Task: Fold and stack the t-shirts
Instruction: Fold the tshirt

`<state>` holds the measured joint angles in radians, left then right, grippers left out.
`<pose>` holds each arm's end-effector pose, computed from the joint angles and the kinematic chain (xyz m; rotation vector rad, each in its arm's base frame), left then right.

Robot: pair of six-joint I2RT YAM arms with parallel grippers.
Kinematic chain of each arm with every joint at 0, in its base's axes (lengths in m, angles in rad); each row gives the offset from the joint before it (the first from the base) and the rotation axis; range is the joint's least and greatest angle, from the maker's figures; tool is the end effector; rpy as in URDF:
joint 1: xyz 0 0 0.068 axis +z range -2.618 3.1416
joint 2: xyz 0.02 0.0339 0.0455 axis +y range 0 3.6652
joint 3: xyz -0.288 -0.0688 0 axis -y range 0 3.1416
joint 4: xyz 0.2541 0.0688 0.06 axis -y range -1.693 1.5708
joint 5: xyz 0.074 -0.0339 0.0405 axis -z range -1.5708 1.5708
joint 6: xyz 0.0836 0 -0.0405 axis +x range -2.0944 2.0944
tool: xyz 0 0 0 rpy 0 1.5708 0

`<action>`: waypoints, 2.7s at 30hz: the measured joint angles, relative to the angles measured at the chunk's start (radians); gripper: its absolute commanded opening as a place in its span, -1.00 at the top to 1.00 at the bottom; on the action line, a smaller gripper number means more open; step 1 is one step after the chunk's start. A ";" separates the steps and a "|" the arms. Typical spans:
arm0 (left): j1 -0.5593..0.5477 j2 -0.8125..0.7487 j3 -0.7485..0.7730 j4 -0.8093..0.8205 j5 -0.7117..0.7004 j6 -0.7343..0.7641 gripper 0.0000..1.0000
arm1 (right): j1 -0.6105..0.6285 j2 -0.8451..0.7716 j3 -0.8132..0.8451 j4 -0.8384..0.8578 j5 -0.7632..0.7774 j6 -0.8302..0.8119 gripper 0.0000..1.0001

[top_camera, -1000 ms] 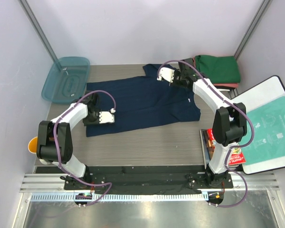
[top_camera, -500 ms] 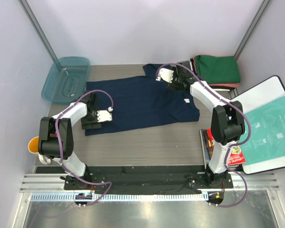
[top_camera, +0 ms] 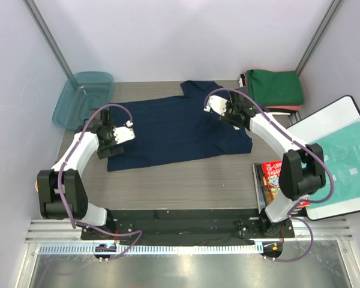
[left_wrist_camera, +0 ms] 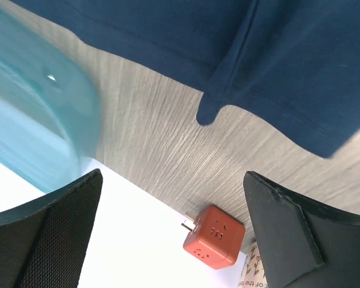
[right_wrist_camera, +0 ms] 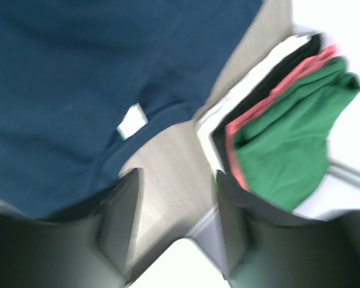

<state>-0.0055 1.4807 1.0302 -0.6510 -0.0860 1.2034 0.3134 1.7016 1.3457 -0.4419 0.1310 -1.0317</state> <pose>0.3201 0.0054 0.2034 1.5471 2.2900 0.4706 0.4088 0.1210 0.2544 -1.4549 1.9304 -0.4940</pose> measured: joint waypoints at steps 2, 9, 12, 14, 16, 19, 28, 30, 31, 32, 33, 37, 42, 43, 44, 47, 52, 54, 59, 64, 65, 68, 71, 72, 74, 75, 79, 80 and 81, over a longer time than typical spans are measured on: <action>-0.005 -0.041 -0.003 -0.020 0.027 0.005 -1.00 | 0.000 -0.059 -0.046 -0.041 -0.032 0.022 0.13; -0.061 -0.072 -0.069 -0.103 0.114 0.008 -1.00 | 0.000 -0.078 -0.142 -0.171 -0.132 0.095 0.67; -0.090 -0.072 -0.071 -0.141 0.151 0.002 -1.00 | 0.000 -0.066 -0.147 -0.224 -0.166 0.114 0.78; -0.101 -0.072 -0.070 -0.162 0.178 -0.016 -0.99 | 0.000 -0.057 -0.147 -0.248 -0.183 0.124 0.81; -0.106 -0.072 -0.065 -0.193 0.204 -0.031 -1.00 | -0.004 -0.049 -0.147 -0.267 -0.203 0.138 0.81; -0.106 -0.074 -0.064 -0.223 0.227 -0.049 -0.99 | -0.010 -0.045 -0.147 -0.283 -0.224 0.155 0.82; -0.112 -0.115 -0.073 -0.269 0.246 -0.044 -0.98 | -0.023 -0.045 -0.147 -0.288 -0.244 0.173 0.89; -0.112 -0.113 -0.073 -0.274 0.248 -0.044 -0.94 | -0.027 -0.044 -0.148 -0.288 -0.249 0.174 0.92; -0.112 -0.110 -0.074 -0.274 0.248 -0.044 -0.91 | -0.028 -0.043 -0.148 -0.288 -0.250 0.174 0.94; -0.113 -0.104 -0.074 -0.275 0.250 -0.044 -0.86 | -0.029 -0.039 -0.148 -0.287 -0.250 0.174 0.95; -0.113 -0.096 -0.074 -0.274 0.252 -0.044 -0.79 | -0.034 -0.030 -0.148 -0.286 -0.252 0.174 0.96; -0.117 -0.050 -0.075 -0.272 0.251 -0.047 -0.59 | -0.049 0.029 -0.145 -0.278 -0.258 0.176 0.98; -0.119 0.003 -0.075 -0.264 0.246 -0.048 -0.55 | -0.084 0.119 -0.110 -0.274 -0.265 0.194 0.98; -0.119 0.008 -0.075 -0.261 0.243 -0.048 -0.54 | -0.088 0.127 -0.105 -0.272 -0.266 0.197 0.98; -0.119 0.011 -0.075 -0.257 0.241 -0.048 -0.53 | -0.092 0.135 -0.097 -0.271 -0.266 0.198 0.98; -0.119 0.020 -0.073 -0.255 0.236 -0.049 -0.51 | -0.100 0.145 -0.077 -0.269 -0.267 0.199 0.98; -0.119 0.050 -0.069 -0.246 0.233 -0.057 0.15 | -0.101 0.146 -0.066 -0.263 -0.269 0.198 0.97; -0.119 0.065 -0.063 -0.245 0.227 -0.064 0.51 | -0.101 0.149 -0.063 -0.262 -0.269 0.198 0.98; -0.119 0.080 -0.011 -0.259 0.229 -0.074 0.99 | -0.104 0.151 -0.063 -0.262 -0.269 0.198 0.98; -0.119 0.080 0.040 -0.257 0.230 -0.074 0.99 | -0.106 0.152 -0.063 -0.263 -0.269 0.197 0.98; -0.119 0.080 0.039 -0.255 0.228 -0.072 0.99 | -0.106 0.153 -0.063 -0.263 -0.269 0.197 0.98; -0.119 0.105 0.037 -0.252 0.225 -0.069 0.99 | -0.106 0.164 -0.059 -0.263 -0.269 0.197 0.98; -0.119 0.172 0.033 -0.246 0.224 -0.069 0.99 | -0.106 0.174 -0.059 -0.262 -0.268 0.197 0.98; -0.119 0.184 0.031 -0.246 0.224 -0.070 1.00 | -0.106 0.175 -0.059 -0.262 -0.268 0.197 0.97; -0.119 0.211 0.021 -0.242 0.222 -0.070 0.99 | -0.108 0.175 -0.059 -0.262 -0.268 0.197 0.98; -0.119 0.219 0.016 -0.240 0.220 -0.070 0.99 | -0.109 0.175 -0.059 -0.262 -0.268 0.197 0.98; -0.121 0.229 0.002 -0.227 0.204 -0.070 1.00 | -0.117 0.180 -0.059 -0.262 -0.267 0.196 0.97; -0.123 0.229 -0.001 -0.222 0.198 -0.070 1.00 | -0.121 0.182 -0.059 -0.262 -0.267 0.196 0.98; -0.126 0.229 -0.005 -0.217 0.187 -0.069 0.99 | -0.125 0.184 -0.059 -0.261 -0.264 0.193 0.97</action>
<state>-0.1314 1.7096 1.0256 -0.8680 0.1009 1.1339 0.1883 1.8858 1.2865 -0.7025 -0.1333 -0.8391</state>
